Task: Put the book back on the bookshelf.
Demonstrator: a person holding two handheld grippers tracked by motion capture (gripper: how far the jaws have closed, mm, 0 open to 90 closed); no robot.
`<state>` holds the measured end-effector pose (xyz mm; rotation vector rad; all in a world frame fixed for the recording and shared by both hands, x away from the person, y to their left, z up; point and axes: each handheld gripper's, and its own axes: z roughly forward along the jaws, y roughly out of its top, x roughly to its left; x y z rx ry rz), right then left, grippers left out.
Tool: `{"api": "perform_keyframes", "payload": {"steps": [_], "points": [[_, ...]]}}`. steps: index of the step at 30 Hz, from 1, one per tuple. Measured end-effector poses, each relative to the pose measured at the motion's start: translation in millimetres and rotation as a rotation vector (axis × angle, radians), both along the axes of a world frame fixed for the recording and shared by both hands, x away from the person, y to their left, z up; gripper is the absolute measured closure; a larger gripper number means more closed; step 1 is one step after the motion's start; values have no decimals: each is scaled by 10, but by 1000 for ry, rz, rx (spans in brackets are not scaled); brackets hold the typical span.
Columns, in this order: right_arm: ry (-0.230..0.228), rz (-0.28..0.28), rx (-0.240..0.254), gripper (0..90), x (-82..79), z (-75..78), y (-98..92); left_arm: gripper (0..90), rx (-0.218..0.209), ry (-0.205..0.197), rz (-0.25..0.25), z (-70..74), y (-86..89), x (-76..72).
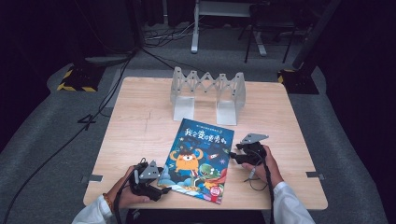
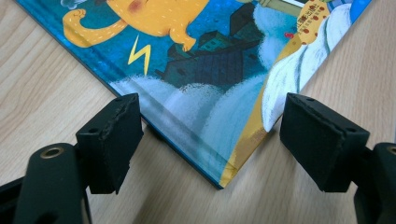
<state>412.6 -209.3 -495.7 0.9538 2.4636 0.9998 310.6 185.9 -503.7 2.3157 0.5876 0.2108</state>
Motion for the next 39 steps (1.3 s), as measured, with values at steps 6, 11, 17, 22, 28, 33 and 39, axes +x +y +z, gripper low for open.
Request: {"api": "perform_keyframes", "payload": {"steps": [6,11,17,22,28,33,39], "points": [[36,59,-6,352,-151,34,-130,214,-1,-7,17,-3,-47,-15],[69,123,5,340,-437,23,-124,217,-1,-7,22,-4,-113,-23],[71,177,-4,368,-704,69,-81,217,-2,-6,9,-3,-209,-5],[100,201,-35,415,-860,63,-103,217,-6,-9,21,-7,-312,14],[203,175,-73,445,-997,190,-196,211,-2,-8,70,-6,-441,15],[253,203,-116,495,-1113,220,-155,213,-3,-10,67,-3,-468,20],[275,205,-195,550,-1208,235,-30,379,-1,9,22,32,-302,-5]]}}
